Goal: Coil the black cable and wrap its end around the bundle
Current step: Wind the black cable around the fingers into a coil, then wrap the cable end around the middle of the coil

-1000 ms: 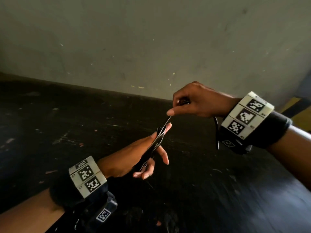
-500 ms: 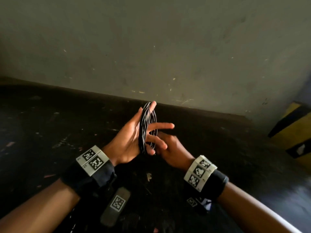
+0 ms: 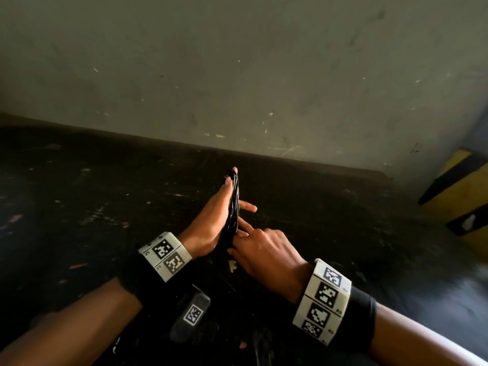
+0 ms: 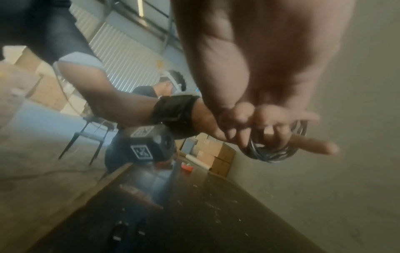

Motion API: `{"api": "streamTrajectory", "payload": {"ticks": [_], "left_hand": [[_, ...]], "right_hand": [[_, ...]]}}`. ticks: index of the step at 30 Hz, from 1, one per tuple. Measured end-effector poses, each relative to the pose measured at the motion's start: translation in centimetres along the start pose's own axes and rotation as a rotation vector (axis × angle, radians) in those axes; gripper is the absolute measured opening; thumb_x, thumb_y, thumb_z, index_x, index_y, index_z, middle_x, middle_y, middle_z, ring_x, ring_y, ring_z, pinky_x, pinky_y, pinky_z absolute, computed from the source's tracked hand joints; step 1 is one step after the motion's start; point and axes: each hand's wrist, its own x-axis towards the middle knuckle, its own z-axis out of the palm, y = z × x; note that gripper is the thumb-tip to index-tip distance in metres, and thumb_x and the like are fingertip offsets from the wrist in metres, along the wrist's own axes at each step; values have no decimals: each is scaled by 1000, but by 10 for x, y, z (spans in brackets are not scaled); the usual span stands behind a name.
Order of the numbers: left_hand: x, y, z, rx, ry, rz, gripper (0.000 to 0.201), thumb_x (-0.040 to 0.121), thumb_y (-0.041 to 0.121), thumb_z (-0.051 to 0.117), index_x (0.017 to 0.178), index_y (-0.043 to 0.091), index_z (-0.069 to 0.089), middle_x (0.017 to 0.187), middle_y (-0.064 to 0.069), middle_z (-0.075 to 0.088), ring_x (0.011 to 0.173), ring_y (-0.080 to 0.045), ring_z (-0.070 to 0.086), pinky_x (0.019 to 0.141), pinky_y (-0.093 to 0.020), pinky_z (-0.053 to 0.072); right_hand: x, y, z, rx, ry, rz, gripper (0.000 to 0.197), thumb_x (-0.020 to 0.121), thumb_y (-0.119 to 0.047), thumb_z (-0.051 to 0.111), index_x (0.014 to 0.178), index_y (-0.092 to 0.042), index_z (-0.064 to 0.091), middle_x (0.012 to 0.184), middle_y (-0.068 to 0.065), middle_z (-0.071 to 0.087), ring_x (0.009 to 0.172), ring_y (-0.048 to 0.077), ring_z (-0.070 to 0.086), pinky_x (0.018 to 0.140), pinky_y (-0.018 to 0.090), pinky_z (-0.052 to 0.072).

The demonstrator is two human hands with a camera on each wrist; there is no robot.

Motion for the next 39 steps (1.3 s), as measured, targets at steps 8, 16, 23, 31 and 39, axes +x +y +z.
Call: {"api": "streamTrajectory", "payload": {"ticks": [8,16,23,31,39], "left_hand": [[6,-21,-3,34,-6,-367,78,84,73,28,124,13,58,96,-8,70,89,-27,66,59,-27,46],[-1,-22,-21,-109,-86,-377,41,97,48,31,120,27,58,93,6,72,77,-4,72,68,-25,54],[-8,-20,-31,-174,-163,-415,43,97,49,31,117,26,61,101,-4,76,90,-18,72,75,-36,56],[-14,-15,-44,-96,-211,-388,44,98,40,35,87,11,67,80,-7,71,75,-16,65,70,-28,50],[-32,-23,-47,247,28,100,35,100,29,37,104,21,71,108,-5,72,106,-9,65,98,-26,46]], "right_hand": [[0,11,9,-185,255,-159,17,70,-29,77,79,-17,67,77,0,67,67,16,64,54,24,49],[11,25,12,-147,226,-303,41,80,-41,66,110,-14,58,113,10,60,103,25,54,87,35,43],[24,26,14,-150,92,-410,30,86,-43,54,102,-18,60,107,6,62,104,22,54,95,35,31],[38,17,11,98,-45,-384,27,93,-37,50,104,-12,51,104,5,61,91,18,57,88,35,38],[43,24,21,629,56,-104,17,94,-26,50,106,-14,52,99,2,64,88,10,63,76,29,53]]}}
